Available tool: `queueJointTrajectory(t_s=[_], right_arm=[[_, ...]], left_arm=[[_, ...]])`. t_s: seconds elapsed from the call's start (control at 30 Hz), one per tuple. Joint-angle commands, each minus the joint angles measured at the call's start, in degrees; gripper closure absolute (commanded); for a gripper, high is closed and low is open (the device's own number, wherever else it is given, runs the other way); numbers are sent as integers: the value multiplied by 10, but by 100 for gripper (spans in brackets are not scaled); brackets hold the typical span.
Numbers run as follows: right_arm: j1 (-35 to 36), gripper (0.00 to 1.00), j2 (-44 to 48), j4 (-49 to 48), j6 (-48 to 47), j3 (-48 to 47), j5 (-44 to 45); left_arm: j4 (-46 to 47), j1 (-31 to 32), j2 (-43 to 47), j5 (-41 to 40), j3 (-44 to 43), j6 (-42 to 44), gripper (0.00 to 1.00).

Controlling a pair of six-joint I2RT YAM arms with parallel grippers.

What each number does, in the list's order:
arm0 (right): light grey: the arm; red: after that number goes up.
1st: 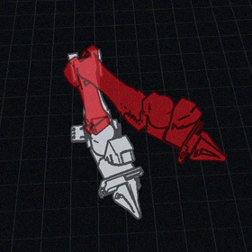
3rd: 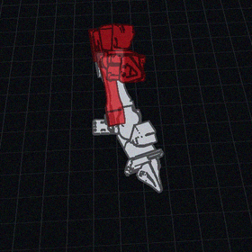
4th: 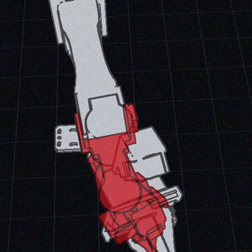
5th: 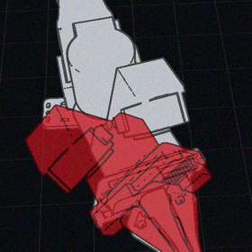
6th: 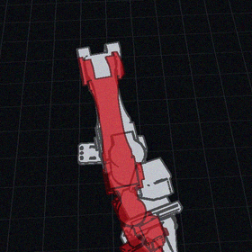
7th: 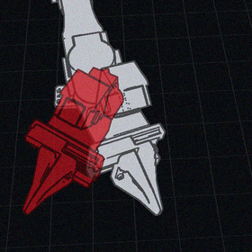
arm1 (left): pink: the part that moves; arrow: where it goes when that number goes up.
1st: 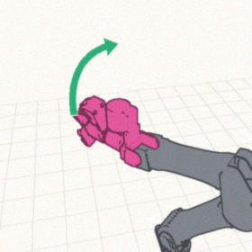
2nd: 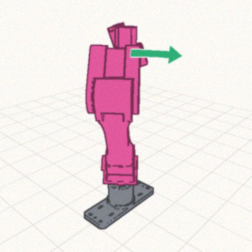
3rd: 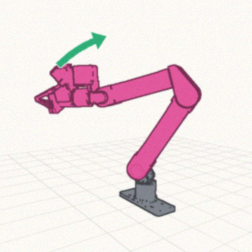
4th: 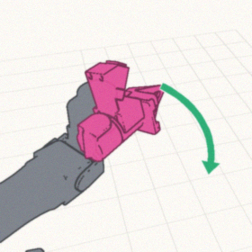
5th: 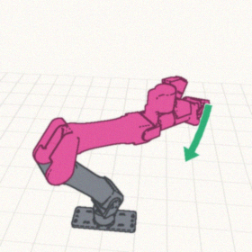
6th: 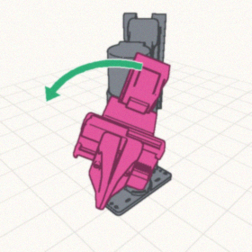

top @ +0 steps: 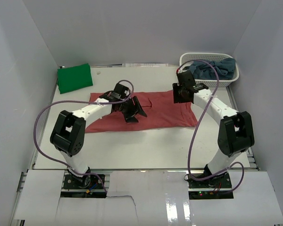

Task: Fold and stack the t-shirts
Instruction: Fold the other side of the tshirt into a rectangle, then rotate the tshirt 90 degrees

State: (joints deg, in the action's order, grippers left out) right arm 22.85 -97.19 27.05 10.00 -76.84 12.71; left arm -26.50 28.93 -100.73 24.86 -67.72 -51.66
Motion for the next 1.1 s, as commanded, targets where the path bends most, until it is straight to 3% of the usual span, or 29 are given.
queueJointTrajectory(t_s=[0.0,0.2,0.4,0.8,1.07], right_arm=[[11,52,34,81,49,57,-58],[1,51,60,90,58,113,-87],[-17,51,48,62,62,144,-107],[-36,52,-1,49,58,128,-112],[-39,52,-18,42,56,122,-112]], left_arm=[[-51,-41,64,24,-35,45,30],[-106,-183,63,56,-56,164,30],[-151,-268,-20,-34,-108,256,30],[-138,-281,-133,-167,-223,300,31],[-119,-280,-113,-162,-226,277,31]])
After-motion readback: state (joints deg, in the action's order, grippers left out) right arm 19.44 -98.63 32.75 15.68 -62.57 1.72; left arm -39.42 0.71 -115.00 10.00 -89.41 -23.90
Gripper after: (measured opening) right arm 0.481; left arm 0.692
